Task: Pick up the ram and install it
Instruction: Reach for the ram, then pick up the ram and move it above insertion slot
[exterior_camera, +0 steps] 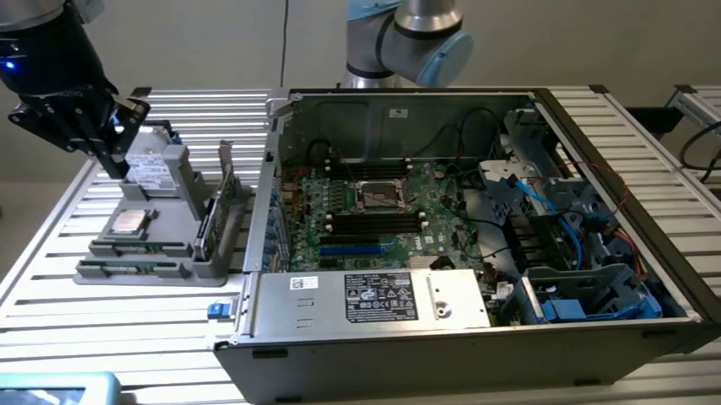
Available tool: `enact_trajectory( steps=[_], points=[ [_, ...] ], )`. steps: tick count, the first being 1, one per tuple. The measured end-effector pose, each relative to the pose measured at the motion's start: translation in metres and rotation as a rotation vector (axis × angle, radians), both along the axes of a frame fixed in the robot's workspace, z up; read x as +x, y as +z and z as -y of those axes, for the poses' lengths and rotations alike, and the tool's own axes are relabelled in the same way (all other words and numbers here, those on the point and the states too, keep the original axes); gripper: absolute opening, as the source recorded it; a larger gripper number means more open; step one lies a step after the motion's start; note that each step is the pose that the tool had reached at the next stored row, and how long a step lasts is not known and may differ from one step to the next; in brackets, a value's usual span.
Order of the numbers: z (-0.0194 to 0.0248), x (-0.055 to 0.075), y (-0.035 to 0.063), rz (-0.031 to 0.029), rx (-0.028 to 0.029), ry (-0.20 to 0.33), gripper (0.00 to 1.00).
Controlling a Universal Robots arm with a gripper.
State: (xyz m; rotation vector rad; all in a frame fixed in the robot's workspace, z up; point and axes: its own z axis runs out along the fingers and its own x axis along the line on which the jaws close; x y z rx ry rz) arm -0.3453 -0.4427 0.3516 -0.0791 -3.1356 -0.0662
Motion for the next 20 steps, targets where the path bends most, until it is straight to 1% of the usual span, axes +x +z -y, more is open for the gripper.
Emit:
enact_trajectory(
  steps=[3,8,13,17,20],
  points=[
    [-0.0021,-0.0034,-0.0012,0.0000,-0.0003,0.003,0.11],
    [-0.0068,-0.0063,-0.0034,-0.0003,-0.0007,0.011,0.11],
    [-0.0097,-0.0079,-0.0048,-0.0006,-0.0007,0.023,0.11],
    [-0.0099,-0.0080,-0.0055,-0.0007,0.0001,0.086,0.11],
    [-0.0099,-0.0080,-0.0062,-0.0005,0.0041,0.141,0.11]
  ],
)
